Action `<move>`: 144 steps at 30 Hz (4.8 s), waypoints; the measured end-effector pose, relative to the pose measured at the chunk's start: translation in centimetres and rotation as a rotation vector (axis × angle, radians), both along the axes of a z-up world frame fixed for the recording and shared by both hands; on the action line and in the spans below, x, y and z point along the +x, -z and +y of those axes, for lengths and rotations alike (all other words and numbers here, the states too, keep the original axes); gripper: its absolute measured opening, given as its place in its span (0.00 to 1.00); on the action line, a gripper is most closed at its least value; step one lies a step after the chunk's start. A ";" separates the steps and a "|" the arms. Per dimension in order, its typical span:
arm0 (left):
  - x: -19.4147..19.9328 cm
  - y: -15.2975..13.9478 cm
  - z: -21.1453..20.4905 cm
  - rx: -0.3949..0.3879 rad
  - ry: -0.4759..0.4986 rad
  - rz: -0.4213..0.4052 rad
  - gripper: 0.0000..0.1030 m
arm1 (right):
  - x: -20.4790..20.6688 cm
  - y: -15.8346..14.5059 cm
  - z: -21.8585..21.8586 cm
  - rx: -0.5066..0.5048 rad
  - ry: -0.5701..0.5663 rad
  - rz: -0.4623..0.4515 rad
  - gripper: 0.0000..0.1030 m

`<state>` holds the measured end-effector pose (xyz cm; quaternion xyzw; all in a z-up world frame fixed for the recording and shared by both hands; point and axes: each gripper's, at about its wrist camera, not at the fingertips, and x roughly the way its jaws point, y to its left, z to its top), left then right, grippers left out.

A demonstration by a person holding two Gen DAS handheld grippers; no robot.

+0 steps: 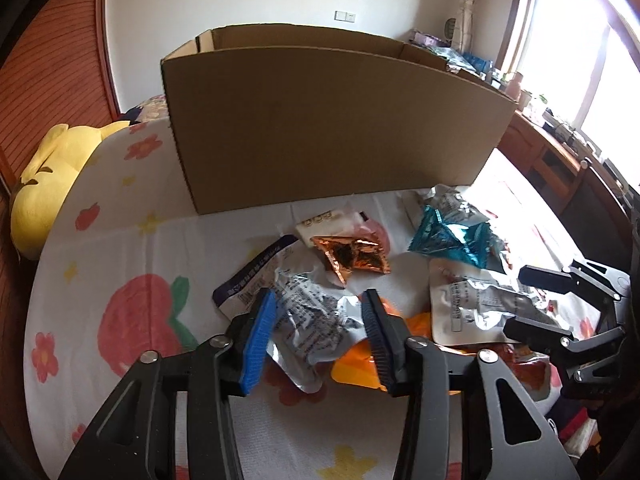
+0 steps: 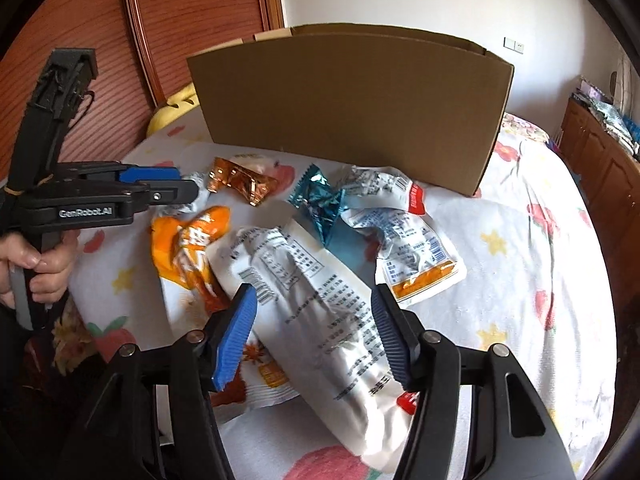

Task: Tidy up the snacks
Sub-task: 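Move both tools back over the remaining snack pile, then grasp the white silver pouch with the left tool while the right tool grasps the long white pouch, then lift both white pouches and carry them over the cardboard box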

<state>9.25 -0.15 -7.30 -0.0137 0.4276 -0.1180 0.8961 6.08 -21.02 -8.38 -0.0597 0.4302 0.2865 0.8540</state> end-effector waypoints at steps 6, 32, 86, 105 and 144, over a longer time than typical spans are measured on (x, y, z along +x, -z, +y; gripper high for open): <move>-0.3 0.9 0.0 0.000 -0.016 0.009 0.52 | 1.2 0.8 0.1 -0.027 0.010 0.006 0.73; -1.1 2.1 2.3 0.008 -0.093 0.029 0.72 | 0.8 1.7 -0.3 0.014 0.049 -0.016 0.79; -4.3 0.4 2.1 0.021 -0.060 -0.077 0.50 | 3.3 1.2 2.1 -0.119 -0.102 0.047 0.79; -5.9 -0.5 1.7 0.008 -0.048 -0.105 0.50 | 4.4 1.6 2.9 -0.142 -0.145 0.023 0.72; -6.9 -2.2 1.5 -0.013 -0.036 -0.157 0.51 | 0.0 -2.7 -0.9 0.031 -0.035 -0.066 0.45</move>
